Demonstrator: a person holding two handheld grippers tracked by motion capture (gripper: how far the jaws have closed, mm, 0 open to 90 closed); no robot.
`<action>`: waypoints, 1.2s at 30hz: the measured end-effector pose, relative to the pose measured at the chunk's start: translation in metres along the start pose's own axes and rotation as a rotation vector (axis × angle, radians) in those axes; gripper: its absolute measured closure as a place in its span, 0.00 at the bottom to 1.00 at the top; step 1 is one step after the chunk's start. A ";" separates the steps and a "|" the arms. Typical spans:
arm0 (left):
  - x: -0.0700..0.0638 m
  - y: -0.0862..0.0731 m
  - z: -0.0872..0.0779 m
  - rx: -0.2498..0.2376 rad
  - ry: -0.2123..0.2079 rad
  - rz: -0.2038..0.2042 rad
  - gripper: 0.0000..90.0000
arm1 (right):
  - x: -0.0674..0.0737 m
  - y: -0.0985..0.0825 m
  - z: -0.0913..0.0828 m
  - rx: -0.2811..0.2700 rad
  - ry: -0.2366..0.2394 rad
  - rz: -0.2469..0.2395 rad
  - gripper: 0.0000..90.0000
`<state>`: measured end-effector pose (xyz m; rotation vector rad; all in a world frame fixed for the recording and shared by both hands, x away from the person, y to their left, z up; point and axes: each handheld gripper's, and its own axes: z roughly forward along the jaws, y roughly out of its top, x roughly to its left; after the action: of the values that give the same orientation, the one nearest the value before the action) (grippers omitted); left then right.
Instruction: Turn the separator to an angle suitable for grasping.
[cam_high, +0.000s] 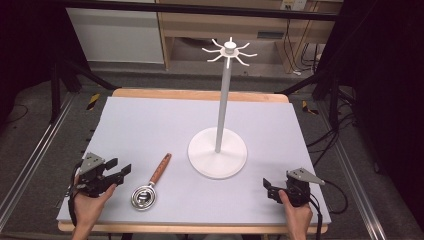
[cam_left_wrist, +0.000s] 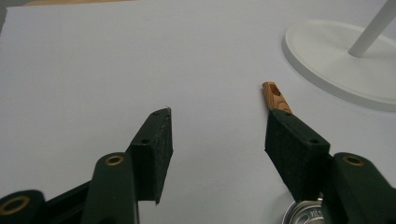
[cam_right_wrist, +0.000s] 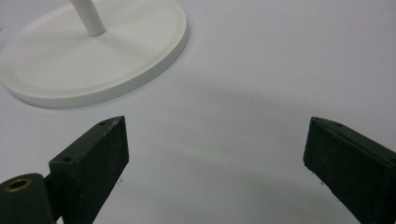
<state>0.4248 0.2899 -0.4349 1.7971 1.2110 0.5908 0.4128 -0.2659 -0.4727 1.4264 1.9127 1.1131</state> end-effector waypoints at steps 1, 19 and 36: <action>-0.001 0.000 0.000 0.002 -0.005 0.001 0.46 | 0.001 0.000 -0.001 -0.004 0.006 0.001 0.08; -0.025 0.021 0.002 0.019 -0.063 0.074 0.46 | 0.002 0.001 0.000 -0.005 -0.001 0.014 0.08; -0.045 0.046 0.018 0.078 -0.108 0.112 0.47 | 0.003 0.002 -0.001 -0.011 0.003 0.008 0.07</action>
<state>0.4426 0.2351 -0.4010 1.9468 1.0792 0.5085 0.4119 -0.2635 -0.4704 1.4288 1.9018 1.1280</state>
